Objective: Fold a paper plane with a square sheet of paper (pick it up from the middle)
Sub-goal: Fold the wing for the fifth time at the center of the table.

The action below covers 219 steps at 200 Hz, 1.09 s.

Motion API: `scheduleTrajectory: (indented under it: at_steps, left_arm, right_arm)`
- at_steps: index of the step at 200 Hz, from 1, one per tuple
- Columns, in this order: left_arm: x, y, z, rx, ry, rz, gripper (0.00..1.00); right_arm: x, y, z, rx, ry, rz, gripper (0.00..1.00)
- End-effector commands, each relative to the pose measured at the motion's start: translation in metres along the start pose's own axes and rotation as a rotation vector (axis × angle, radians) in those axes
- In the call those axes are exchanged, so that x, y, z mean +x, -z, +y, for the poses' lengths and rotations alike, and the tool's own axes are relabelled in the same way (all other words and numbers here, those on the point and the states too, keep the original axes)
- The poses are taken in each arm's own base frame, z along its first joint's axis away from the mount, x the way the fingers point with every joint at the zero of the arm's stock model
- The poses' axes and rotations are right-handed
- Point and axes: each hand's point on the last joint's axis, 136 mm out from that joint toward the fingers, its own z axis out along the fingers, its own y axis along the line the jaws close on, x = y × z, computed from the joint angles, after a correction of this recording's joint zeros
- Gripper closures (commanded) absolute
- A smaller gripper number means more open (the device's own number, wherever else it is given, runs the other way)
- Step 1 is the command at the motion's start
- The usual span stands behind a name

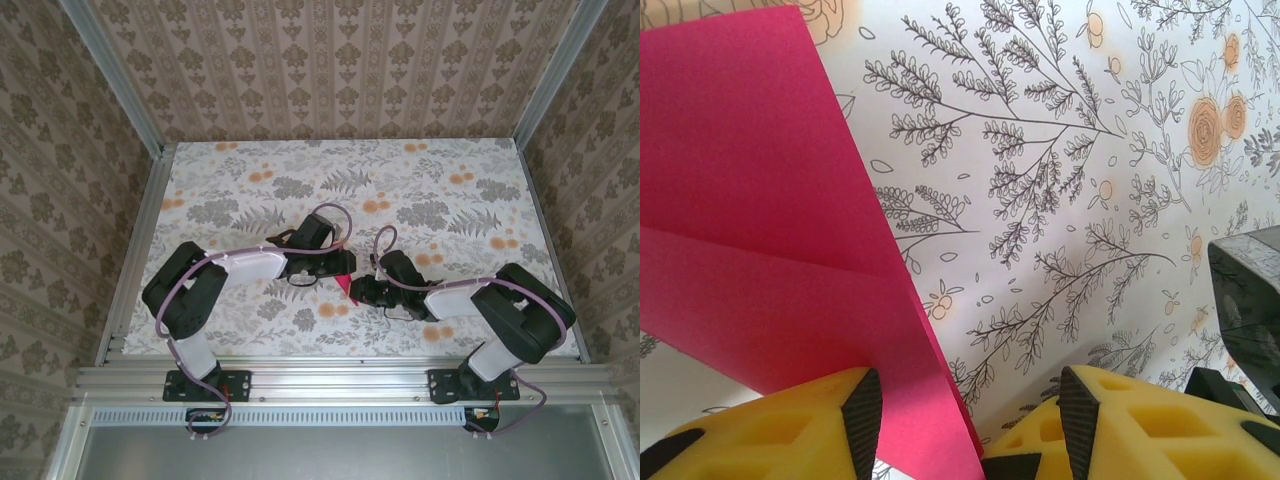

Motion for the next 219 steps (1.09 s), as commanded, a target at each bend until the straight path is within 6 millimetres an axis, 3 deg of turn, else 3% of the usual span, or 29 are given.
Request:
scheduleTrajectory:
  at_steps: [1,51,155,219]
  left_arm:
    - [-0.008,-0.004,0.001,-0.006,-0.015,-0.005,0.47]
    - [-0.007,-0.005,0.002,-0.010,-0.013,0.002,0.47]
    - [-0.009,0.012,-0.018,0.066,-0.051,-0.013,0.43]
    - [-0.008,-0.002,-0.021,0.096,-0.086,0.029,0.42]
  right_arm:
    - [-0.003,0.002,-0.005,0.051,0.018,0.002,0.88]
    - [0.001,-0.001,-0.010,0.059,-0.011,0.011,1.00]
    - [-0.003,0.001,0.018,-0.091,-0.051,0.004,1.00]
    - [0.002,-0.002,0.005,-0.061,-0.096,0.004,1.00]
